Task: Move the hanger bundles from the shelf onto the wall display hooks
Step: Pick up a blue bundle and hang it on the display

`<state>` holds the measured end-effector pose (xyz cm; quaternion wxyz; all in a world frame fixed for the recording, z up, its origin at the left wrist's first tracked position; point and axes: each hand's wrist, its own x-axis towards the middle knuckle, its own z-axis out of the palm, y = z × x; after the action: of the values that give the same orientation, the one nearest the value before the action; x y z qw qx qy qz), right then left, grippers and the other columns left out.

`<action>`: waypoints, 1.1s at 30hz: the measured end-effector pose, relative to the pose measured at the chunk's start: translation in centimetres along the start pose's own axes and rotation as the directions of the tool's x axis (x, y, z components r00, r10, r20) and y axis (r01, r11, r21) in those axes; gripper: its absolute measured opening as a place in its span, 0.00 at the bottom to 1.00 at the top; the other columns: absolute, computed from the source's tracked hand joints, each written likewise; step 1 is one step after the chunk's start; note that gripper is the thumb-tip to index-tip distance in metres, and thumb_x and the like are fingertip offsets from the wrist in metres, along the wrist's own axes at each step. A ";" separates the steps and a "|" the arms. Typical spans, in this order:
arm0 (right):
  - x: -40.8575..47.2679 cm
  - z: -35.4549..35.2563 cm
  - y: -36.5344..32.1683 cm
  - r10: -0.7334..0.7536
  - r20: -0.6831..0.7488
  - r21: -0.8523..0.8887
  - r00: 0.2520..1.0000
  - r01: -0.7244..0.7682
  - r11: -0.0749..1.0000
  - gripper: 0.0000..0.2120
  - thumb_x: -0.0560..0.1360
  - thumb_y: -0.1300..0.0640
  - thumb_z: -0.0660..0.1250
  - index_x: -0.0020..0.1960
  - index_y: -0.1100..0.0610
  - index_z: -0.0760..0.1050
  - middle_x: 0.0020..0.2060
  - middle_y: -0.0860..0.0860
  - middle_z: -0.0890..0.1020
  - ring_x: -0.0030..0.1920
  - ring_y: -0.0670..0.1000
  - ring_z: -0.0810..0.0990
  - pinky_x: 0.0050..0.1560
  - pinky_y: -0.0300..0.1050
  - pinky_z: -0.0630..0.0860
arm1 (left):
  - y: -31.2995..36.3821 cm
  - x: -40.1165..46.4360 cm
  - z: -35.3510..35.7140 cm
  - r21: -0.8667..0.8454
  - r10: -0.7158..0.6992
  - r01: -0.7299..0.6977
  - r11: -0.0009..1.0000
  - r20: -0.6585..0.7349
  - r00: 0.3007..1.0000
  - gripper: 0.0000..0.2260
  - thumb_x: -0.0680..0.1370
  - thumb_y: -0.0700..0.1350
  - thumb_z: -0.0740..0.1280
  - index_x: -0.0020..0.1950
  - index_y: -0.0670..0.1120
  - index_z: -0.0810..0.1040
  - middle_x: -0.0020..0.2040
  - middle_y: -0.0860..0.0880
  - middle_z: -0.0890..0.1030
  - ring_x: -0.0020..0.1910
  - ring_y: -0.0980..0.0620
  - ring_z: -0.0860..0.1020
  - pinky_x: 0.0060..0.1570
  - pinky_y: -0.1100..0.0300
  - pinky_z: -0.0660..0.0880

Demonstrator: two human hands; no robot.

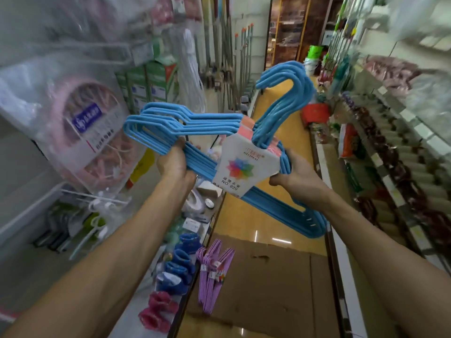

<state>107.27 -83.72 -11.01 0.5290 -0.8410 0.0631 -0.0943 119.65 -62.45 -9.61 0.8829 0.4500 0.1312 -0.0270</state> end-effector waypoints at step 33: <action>-9.5 6.9 -14.8 -0.596 0.306 0.294 0.743 0.521 0.801 0.30 0.70 0.54 0.78 0.68 0.44 0.70 0.55 0.40 0.82 0.50 0.36 0.81 0.44 0.29 0.76 | 14.4 -26.7 -12.1 -0.046 0.485 -0.570 0.820 -0.475 0.735 0.02 0.80 0.41 0.66 0.51 0.46 0.76 0.45 0.45 0.81 0.50 0.41 0.82 0.54 0.40 0.80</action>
<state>99.66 -69.31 -1.47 0.5551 -0.7681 -0.3067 -0.0880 93.77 -46.08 1.73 0.8384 0.3770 0.1966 0.3410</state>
